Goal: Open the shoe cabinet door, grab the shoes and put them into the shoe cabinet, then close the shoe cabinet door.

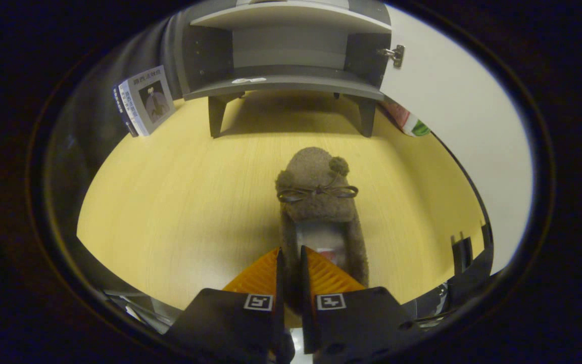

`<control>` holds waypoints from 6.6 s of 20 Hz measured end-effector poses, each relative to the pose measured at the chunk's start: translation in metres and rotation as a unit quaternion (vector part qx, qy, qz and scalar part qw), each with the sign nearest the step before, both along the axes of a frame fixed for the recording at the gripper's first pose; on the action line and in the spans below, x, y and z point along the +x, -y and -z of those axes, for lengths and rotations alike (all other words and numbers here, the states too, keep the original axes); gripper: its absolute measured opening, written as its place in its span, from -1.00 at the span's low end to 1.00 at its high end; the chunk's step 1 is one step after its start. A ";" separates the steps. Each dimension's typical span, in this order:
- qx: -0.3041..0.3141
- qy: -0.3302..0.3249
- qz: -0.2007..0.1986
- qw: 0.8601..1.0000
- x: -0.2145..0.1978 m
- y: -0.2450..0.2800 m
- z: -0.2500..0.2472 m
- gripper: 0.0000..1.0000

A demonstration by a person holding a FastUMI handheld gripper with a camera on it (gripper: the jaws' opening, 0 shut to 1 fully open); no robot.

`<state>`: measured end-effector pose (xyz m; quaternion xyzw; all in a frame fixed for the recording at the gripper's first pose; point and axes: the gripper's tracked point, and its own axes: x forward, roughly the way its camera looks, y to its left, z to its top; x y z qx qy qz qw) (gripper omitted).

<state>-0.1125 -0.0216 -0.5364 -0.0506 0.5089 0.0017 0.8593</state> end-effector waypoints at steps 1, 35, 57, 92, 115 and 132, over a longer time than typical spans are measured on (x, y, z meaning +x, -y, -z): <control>-0.001 -0.002 -0.001 1.000 0.001 0.000 0.000 -0.56; -0.001 0.114 -0.028 0.993 0.069 -0.002 -0.178 -0.95; -0.052 0.240 -0.080 0.966 0.403 -0.015 -0.334 -0.95; 0.029 0.287 0.011 0.957 0.442 -0.004 -0.320 0.90; 0.042 0.405 0.010 0.913 0.225 -0.020 -0.473 0.90; -0.015 0.451 0.124 0.884 -0.060 0.140 -0.567 0.92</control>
